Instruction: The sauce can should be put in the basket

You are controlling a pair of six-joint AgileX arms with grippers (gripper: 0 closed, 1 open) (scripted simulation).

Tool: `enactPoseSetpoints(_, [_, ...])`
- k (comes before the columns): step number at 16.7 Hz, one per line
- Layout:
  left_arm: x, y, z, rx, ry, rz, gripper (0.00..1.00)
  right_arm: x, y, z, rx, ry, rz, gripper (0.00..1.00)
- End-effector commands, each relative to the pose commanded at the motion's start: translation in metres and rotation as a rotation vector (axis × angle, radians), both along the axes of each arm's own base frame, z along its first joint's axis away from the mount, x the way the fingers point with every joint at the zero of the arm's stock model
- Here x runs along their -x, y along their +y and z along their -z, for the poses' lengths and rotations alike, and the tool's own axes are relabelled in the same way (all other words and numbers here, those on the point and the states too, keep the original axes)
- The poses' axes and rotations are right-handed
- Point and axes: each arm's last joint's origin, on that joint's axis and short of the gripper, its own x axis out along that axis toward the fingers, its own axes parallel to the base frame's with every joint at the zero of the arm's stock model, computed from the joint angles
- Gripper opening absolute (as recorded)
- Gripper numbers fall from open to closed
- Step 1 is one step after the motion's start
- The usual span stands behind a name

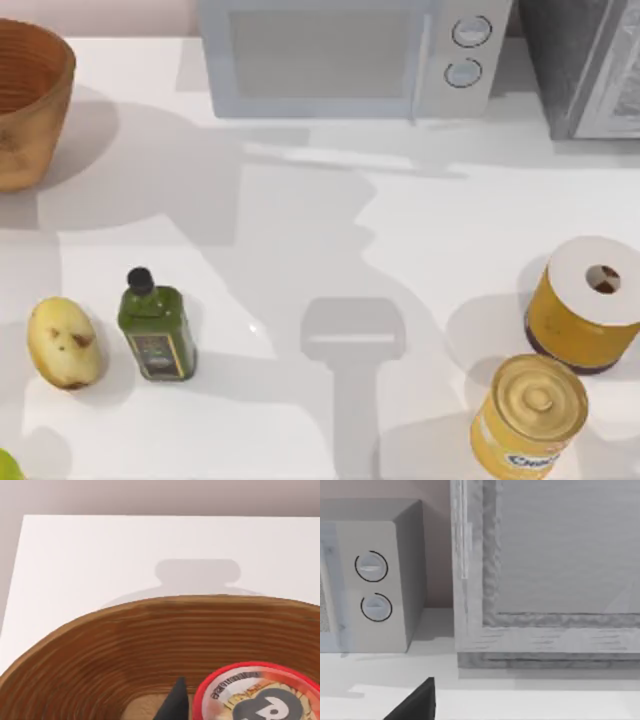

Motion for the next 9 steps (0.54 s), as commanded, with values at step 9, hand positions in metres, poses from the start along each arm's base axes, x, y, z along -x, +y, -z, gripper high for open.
enactPoseSetpoints(9, [0.0000, 0.0000, 0.0000, 0.000, 0.000, 0.000, 1.00, 0.0000, 0.0000, 0.0000, 0.000, 0.000, 0.000, 1.00])
